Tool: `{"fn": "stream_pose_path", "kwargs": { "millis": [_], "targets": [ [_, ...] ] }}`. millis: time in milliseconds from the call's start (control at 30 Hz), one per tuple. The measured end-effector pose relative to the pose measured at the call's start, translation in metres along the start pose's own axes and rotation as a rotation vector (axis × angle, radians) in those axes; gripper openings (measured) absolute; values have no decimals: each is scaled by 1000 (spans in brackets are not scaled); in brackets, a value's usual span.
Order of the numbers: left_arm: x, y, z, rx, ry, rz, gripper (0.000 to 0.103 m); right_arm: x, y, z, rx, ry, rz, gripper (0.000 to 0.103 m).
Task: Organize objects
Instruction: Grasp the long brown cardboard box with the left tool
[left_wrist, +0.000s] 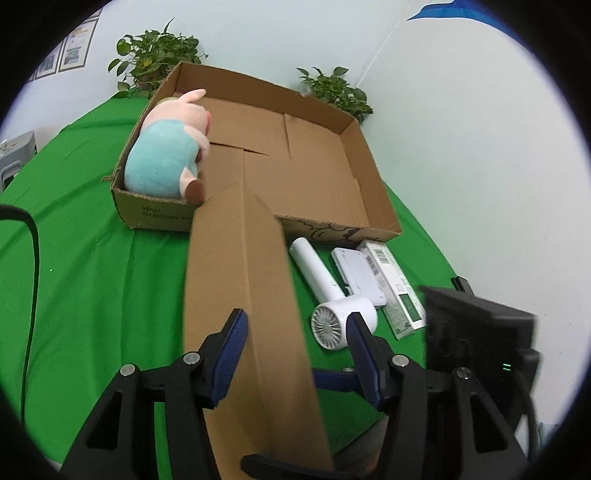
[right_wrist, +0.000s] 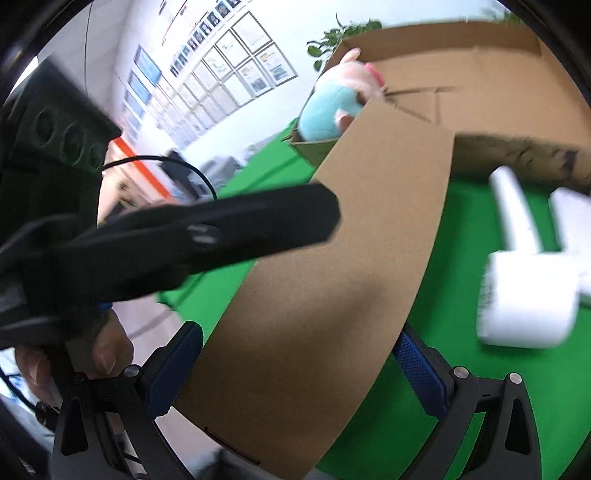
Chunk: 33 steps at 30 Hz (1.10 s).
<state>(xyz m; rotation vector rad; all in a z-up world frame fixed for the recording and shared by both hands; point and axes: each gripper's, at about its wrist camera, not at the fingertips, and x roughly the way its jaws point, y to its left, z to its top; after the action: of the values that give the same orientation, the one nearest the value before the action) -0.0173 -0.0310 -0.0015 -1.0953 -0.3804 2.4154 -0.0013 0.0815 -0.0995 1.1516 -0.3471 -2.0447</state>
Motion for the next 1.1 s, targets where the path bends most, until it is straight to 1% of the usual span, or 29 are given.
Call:
{"fn": "stream_pose_path", "kwargs": {
  "millis": [33,67,100,133,167,233,267,300,367,400,433,467,500,533,600,667,700,733,800,867,933,1000,1100],
  "targets": [
    [3,-2,0,-3,15,-45,47,1,-2,0,9,3,21,103],
    [7,-2,-1,-9,48,-89,40,2,-3,-1,10,6,38,103],
    [15,-3,-2,-9,68,-89,36,0,-3,-1,1,3,66,103],
    [20,-5,-3,-3,77,-76,36,-5,-3,0,-9,-10,66,102],
    [25,-5,-5,-5,86,-75,36,-11,-2,0,-25,-26,36,102],
    [31,-5,-5,-18,94,-105,36,-23,-3,0,-55,-53,-40,102],
    [31,-6,-4,-11,87,-101,36,-29,-6,0,-53,-64,-77,102],
    [28,-8,-2,-2,73,-92,36,-33,-10,0,-42,-70,-93,102],
    [16,-6,2,3,26,-86,36,-41,-16,0,-21,-79,-100,102],
    [8,-2,6,-2,-6,-67,38,-44,-17,0,-21,-83,-109,102],
    [3,2,6,-5,-25,-41,43,-45,-16,-1,-25,-83,-116,102],
    [-2,9,8,-15,-45,5,48,-45,-15,-3,-30,-78,-116,102],
    [-4,13,8,-26,-56,40,60,-44,-13,-4,-30,-70,-109,102],
    [-5,21,8,-45,-66,81,65,-42,-11,-5,-29,-64,-100,102],
    [-5,37,6,-79,-55,133,65,-36,-2,-7,-36,-50,-87,102],
    [-2,55,3,-122,-16,150,65,-29,8,-9,-73,-34,-89,102],
    [1,64,0,-147,6,147,65,-25,15,-12,-89,-26,-92,102],
    [7,71,-3,-173,36,127,65,-21,21,-13,-98,-15,-95,102],
    [13,80,-12,-201,80,66,65,-13,30,-17,-115,7,-109,102],
    [19,83,-18,-220,109,22,65,-5,40,-19,-139,27,-142,102],
    [22,81,-20,-225,111,-19,65,1,48,-21,-158,41,-163,102],
    [20,75,-22,-220,117,-86,64,5,56,-23,-180,50,-187,102],
    [17,66,-23,-182,106,-109,64,8,64,-27,-198,51,-269,103]
  ]
}}
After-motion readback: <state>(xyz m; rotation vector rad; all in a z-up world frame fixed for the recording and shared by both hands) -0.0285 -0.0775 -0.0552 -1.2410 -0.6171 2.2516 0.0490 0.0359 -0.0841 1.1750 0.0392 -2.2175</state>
